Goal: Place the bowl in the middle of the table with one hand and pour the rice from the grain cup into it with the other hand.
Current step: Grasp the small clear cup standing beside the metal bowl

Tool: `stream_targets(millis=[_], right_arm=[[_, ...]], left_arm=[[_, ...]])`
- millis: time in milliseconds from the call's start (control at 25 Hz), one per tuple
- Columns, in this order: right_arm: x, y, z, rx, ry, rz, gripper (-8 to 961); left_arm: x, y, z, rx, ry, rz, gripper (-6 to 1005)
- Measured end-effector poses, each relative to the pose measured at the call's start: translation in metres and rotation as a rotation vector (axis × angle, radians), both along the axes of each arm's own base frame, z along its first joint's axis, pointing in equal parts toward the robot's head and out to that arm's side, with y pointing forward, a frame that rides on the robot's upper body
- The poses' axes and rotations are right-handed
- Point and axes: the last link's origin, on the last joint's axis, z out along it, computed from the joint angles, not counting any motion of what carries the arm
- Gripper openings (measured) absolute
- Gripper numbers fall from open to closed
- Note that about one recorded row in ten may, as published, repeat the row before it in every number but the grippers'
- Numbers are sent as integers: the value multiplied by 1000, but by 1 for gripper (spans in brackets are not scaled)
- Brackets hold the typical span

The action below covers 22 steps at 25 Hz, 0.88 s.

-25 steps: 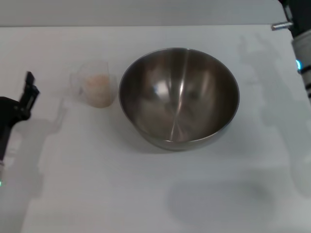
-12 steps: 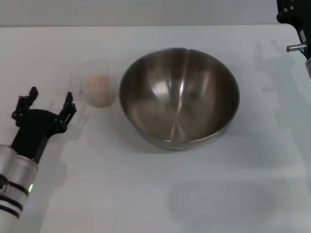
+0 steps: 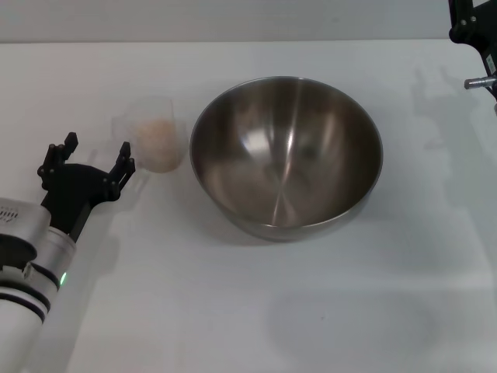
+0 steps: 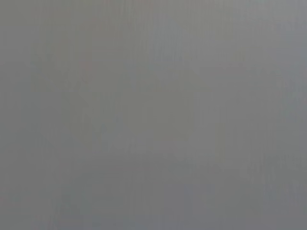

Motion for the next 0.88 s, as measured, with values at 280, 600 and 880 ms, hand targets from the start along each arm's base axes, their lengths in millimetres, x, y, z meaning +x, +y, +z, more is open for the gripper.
stream_targets(millis=[280,600,880], right_arm=[[1,-1,0,1,-3,-1,406],[3,-2,0,3,-3,-7,406],[3,-2,1,5,-5,-7,405]], left_arm=[[1,10,2,6,10,5,679],[0,18,4,5,15,18,673],[-1,26,5,2,18,33,667]])
